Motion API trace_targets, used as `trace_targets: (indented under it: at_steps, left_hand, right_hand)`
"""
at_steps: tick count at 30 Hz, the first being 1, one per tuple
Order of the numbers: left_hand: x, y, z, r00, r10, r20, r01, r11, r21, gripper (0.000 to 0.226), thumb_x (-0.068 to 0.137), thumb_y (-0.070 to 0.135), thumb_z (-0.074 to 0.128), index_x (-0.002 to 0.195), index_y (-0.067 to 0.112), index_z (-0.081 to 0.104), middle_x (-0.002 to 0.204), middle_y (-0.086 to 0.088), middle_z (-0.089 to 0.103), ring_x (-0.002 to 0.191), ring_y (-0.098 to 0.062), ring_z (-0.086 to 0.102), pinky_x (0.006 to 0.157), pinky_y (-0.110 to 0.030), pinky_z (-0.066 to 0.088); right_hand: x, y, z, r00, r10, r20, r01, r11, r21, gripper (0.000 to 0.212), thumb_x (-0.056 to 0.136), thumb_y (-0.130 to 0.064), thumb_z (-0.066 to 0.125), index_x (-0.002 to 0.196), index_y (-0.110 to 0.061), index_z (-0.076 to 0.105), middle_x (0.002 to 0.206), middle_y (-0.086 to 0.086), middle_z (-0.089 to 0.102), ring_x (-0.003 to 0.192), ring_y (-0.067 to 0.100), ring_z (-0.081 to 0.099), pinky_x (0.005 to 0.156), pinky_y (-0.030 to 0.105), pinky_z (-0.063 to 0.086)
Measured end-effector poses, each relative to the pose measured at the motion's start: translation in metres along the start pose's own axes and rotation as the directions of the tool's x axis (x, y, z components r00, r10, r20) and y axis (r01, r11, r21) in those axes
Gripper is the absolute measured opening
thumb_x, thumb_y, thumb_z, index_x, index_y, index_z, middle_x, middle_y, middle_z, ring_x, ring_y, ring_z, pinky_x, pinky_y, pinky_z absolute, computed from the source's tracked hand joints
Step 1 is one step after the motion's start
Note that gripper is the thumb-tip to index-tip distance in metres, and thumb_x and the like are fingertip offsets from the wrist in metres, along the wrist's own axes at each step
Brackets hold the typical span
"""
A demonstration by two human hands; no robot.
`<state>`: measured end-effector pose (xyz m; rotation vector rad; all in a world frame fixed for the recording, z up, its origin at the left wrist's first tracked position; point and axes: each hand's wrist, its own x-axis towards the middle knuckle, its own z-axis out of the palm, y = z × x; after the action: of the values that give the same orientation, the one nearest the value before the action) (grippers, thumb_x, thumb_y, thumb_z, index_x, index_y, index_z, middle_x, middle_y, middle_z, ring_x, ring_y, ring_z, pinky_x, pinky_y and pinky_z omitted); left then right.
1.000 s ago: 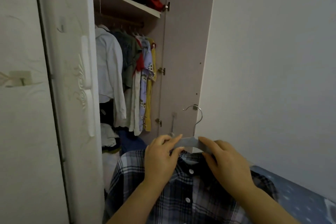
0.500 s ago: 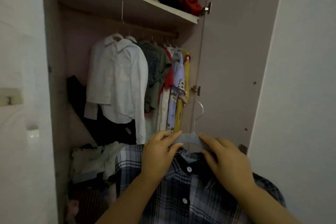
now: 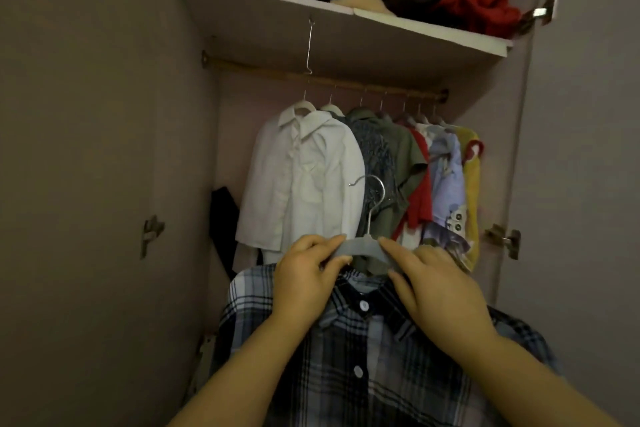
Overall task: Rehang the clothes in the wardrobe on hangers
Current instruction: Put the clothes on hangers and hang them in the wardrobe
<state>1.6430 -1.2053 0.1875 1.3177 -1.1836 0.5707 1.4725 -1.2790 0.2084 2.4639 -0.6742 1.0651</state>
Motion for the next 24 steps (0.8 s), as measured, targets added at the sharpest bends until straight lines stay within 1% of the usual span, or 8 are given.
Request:
trace_targets:
  at_steps: [4, 7, 10, 13, 16, 19, 21, 24]
  left_hand:
    - [0.06, -0.053, 0.01, 0.998, -0.002, -0.06, 0.004, 1.0, 0.028, 0.033, 0.079, 0.019, 0.073, 0.112, 0.016, 0.068, 0.088, 0.005, 0.06, 0.076, -0.012, 0.058, 0.071, -0.027, 0.05]
    - [0.102, -0.088, 0.014, 0.996, 0.026, -0.088, -0.018, 0.995, 0.097, 0.034, 0.08, 0.021, 0.072, 0.113, 0.015, 0.068, 0.093, -0.002, 0.064, 0.076, -0.009, 0.054, 0.071, -0.023, 0.047]
    - [0.142, -0.115, 0.016, 0.991, 0.039, -0.126, -0.016, 0.983, 0.181, 0.036, 0.084, 0.026, 0.069, 0.118, 0.015, 0.065, 0.099, -0.005, 0.065, 0.079, -0.013, 0.055, 0.073, -0.028, 0.048]
    - [0.178, -0.144, 0.013, 0.995, 0.008, -0.102, 0.02, 0.962, 0.272, 0.044, 0.091, 0.033, 0.057, 0.132, 0.018, 0.052, 0.115, -0.007, 0.061, 0.095, -0.019, 0.056, 0.082, -0.03, 0.045]
    - [0.211, -0.171, 0.008, 0.998, 0.0, -0.066, 0.021, 0.949, 0.316, 0.053, 0.094, 0.036, 0.05, 0.142, 0.02, 0.037, 0.131, -0.003, 0.053, 0.117, -0.019, 0.048, 0.091, -0.023, 0.036]
    - [0.241, -0.194, 0.005, 0.999, 0.018, -0.044, 0.0, 0.93, 0.368, 0.054, 0.094, 0.034, 0.051, 0.143, 0.021, 0.034, 0.137, 0.0, 0.048, 0.122, -0.016, 0.043, 0.085, -0.011, 0.026]
    - [0.262, -0.208, 0.003, 0.999, 0.032, -0.014, -0.024, 0.915, 0.404, 0.052, 0.094, 0.032, 0.052, 0.142, 0.022, 0.036, 0.134, 0.0, 0.048, 0.121, -0.017, 0.044, 0.088, -0.015, 0.03]
    - [0.296, -0.225, 0.005, 1.0, 0.024, 0.01, -0.026, 0.889, 0.456, 0.052, 0.094, 0.032, 0.051, 0.143, 0.024, 0.035, 0.13, 0.0, 0.049, 0.118, -0.018, 0.046, 0.094, -0.027, 0.039]
  right_hand:
    - [0.076, 0.003, 0.043, 0.997, -0.057, -0.043, 0.056, 0.998, -0.032, 0.049, 0.099, -0.043, 0.031, 0.147, -0.037, 0.021, 0.108, -0.004, 0.052, 0.102, 0.018, 0.044, 0.068, 0.03, 0.044]
    - [0.129, 0.001, 0.071, 0.993, -0.083, -0.08, 0.079, 0.995, -0.06, 0.048, 0.1, -0.042, 0.029, 0.147, -0.037, 0.019, 0.11, -0.004, 0.05, 0.104, 0.018, 0.044, 0.064, 0.029, 0.042]
    - [0.181, -0.002, 0.089, 0.986, -0.11, -0.124, 0.104, 0.993, -0.058, 0.046, 0.1, -0.038, 0.032, 0.146, -0.035, 0.024, 0.109, -0.002, 0.051, 0.104, 0.02, 0.044, 0.06, 0.03, 0.039]
    - [0.233, -0.006, 0.104, 0.978, -0.144, -0.152, 0.135, 0.989, -0.065, 0.045, 0.101, -0.034, 0.034, 0.145, -0.034, 0.024, 0.109, 0.0, 0.049, 0.103, 0.021, 0.042, 0.055, 0.03, 0.033]
    - [0.283, -0.008, 0.117, 0.967, -0.167, -0.191, 0.158, 0.986, -0.061, 0.042, 0.099, -0.03, 0.04, 0.14, -0.031, 0.033, 0.109, 0.002, 0.047, 0.101, 0.023, 0.042, 0.054, 0.03, 0.033]
    - [0.333, -0.007, 0.133, 0.961, -0.166, -0.223, 0.159, 0.986, -0.051, 0.038, 0.098, -0.026, 0.043, 0.136, -0.028, 0.038, 0.113, 0.002, 0.044, 0.105, 0.023, 0.04, 0.055, 0.03, 0.038]
    - [0.367, -0.005, 0.143, 0.956, -0.167, -0.24, 0.156, 0.986, -0.065, 0.039, 0.097, -0.023, 0.044, 0.135, -0.027, 0.038, 0.117, 0.002, 0.042, 0.108, 0.023, 0.039, 0.057, 0.03, 0.04]
    - [0.413, -0.004, 0.155, 0.945, -0.165, -0.281, 0.155, 0.986, -0.059, 0.038, 0.097, -0.021, 0.046, 0.135, -0.024, 0.039, 0.122, 0.003, 0.041, 0.11, 0.024, 0.038, 0.059, 0.03, 0.042]
